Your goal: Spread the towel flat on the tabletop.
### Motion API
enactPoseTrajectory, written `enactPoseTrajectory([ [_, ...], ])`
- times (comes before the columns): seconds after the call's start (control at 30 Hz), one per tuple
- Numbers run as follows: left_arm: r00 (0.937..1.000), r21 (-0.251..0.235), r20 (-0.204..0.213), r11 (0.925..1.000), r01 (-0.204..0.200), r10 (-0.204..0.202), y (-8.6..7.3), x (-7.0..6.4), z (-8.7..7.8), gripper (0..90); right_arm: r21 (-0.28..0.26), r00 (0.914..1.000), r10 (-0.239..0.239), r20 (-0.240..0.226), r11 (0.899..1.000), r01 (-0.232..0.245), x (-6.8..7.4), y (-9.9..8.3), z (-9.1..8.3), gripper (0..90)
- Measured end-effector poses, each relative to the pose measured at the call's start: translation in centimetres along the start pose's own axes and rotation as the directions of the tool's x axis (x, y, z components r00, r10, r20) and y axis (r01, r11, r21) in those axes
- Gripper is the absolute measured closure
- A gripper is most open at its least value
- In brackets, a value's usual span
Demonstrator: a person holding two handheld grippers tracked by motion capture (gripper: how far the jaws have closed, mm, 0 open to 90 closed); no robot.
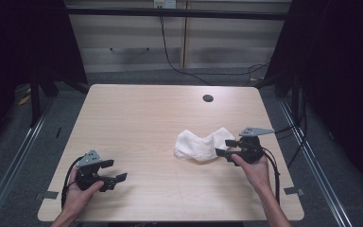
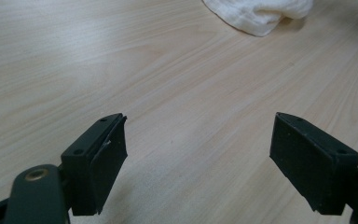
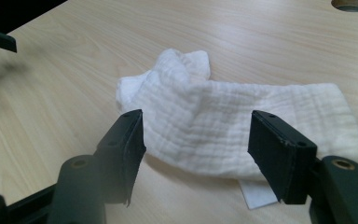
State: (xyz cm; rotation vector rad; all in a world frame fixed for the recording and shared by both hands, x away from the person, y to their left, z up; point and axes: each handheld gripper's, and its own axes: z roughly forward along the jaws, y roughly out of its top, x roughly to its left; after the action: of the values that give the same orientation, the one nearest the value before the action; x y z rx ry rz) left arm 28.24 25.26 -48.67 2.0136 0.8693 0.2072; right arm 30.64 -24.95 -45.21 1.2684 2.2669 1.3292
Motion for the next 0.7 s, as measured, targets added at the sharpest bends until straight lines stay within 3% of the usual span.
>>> enactPoseTrajectory([
  [0.1, 1.0, -0.007, 0.004, 1.0, 0.004, -0.004, 0.0, 0.0, -0.1, 18.3, 0.025, 0.9999, -0.008, -0.008, 1.0, 0.008, 0.1, 0.5, 0.5, 38.3],
  [0.17, 0.9999, -0.006, 0.004, 0.9999, 0.01, -0.01, 0.0, 0.1, -0.1, 18.3, 0.059, 0.9984, -0.057, -0.002, 0.997, 0.057, 0.8, 1.3, 1.3, 42.0],
  [0.27, 0.9999, -0.002, 0.002, 0.9999, 0.015, -0.015, 0.0, 0.2, 0.0, 18.3, 0.087, 0.9963, -0.084, -0.022, 0.993, 0.085, 0.8, 1.9, 2.2, 46.6],
  [0.4, 0.9999, -0.004, 0.002, 0.9999, 0.012, -0.012, 0.0, 0.1, 0.0, 18.2, 0.094, 0.9964, -0.074, -0.041, 0.993, 0.078, 0.0, 2.2, 3.3, 48.5],
  [0.57, 1.0, -0.001, -0.001, 1.0, 0.006, -0.006, -0.1, 0.1, 0.1, 18.2, 0.136, 0.998, -0.06, -0.021, 0.989, 0.063, -1.6, 1.4, 5.1, 39.2],
  [0.7, 0.9999, 0.002, 0.001, 0.9999, 0.01, -0.01, -0.1, 0.1, 0.1, 18.2, 0.159, 0.999, -0.044, -0.01, 0.986, 0.046, -2.3, 0.8, 6.0, 39.4],
])
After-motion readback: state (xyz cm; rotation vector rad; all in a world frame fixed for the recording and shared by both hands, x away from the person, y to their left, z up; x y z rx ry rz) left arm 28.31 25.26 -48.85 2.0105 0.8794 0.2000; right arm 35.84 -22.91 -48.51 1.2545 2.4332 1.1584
